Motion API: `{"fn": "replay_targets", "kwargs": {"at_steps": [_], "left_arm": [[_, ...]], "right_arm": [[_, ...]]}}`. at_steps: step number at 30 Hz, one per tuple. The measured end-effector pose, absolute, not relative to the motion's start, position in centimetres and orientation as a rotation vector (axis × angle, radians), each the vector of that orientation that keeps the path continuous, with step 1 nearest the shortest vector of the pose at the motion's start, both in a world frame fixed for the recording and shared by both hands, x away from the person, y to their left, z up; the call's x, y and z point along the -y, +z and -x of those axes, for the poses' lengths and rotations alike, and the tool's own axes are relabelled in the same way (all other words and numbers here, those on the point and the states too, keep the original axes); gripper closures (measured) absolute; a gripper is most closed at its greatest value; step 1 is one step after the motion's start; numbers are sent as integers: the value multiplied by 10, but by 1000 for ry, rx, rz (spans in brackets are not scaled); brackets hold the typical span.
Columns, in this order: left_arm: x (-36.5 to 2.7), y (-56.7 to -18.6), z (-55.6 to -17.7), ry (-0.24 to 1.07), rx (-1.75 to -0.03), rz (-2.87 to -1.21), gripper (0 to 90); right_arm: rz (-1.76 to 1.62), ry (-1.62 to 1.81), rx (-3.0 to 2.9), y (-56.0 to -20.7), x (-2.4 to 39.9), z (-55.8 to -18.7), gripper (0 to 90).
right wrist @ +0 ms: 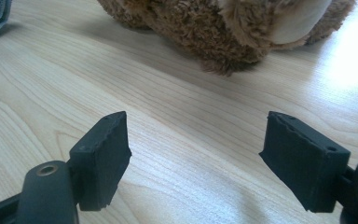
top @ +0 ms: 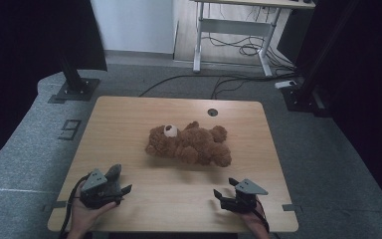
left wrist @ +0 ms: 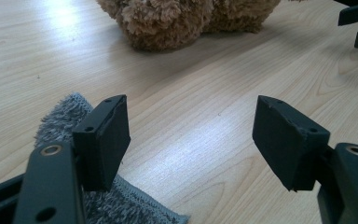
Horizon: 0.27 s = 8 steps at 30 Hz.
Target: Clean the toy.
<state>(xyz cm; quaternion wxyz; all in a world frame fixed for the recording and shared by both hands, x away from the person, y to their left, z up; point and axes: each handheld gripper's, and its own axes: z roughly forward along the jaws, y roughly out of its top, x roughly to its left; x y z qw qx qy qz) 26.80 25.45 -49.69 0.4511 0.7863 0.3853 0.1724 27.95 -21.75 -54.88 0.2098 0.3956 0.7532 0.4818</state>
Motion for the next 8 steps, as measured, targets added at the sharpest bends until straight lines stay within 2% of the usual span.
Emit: {"fn": "replay_targets", "kwargs": {"at_steps": [8], "left_arm": [[-258,-498,-268,427,-963,-1921,277]], "right_arm": [[-1094,1336,-2103,-549,218,-282,226]]}}
